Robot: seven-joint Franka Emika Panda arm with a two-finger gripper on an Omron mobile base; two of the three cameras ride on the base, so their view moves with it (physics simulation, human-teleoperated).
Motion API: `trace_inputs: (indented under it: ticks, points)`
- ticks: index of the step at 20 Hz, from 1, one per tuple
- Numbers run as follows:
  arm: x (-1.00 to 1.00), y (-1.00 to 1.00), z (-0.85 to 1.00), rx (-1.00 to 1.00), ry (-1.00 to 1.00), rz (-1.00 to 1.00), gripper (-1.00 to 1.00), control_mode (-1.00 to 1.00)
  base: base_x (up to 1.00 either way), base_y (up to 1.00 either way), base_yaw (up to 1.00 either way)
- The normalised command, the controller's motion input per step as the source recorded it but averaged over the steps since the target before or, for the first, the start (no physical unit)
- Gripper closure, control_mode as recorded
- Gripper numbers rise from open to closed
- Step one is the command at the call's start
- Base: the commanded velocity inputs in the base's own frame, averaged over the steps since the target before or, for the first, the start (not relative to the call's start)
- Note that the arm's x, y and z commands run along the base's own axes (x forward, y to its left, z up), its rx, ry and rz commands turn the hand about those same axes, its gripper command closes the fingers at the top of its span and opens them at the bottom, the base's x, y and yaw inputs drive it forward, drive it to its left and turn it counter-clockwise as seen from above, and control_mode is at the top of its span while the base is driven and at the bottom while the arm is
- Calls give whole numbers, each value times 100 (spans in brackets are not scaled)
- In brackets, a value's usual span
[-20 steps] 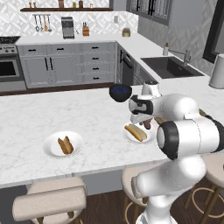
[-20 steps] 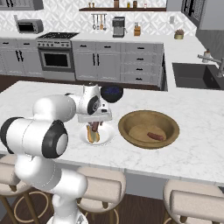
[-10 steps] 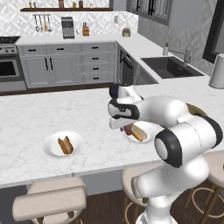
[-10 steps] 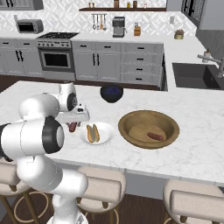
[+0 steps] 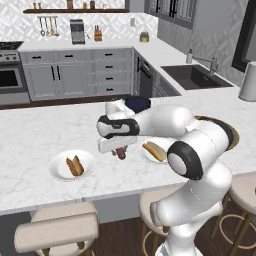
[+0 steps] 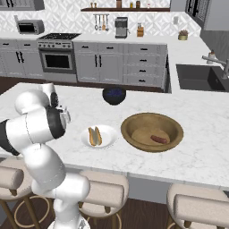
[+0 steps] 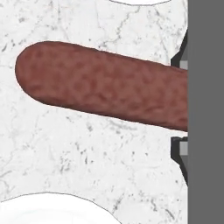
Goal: Place one bun and one sausage from the bowl on each plate.
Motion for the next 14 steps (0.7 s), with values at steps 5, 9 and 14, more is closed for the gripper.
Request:
trace_inputs:
  ticks: [5,9,14]
  points:
    - [0,97,-21,-3,7,0,100,-100,0,0,0]
    - [6,96,-22,-4,6,0,100,-100,0,0,0]
    - [26,52,-12,-1,1,0,100,-100,0,0,0]
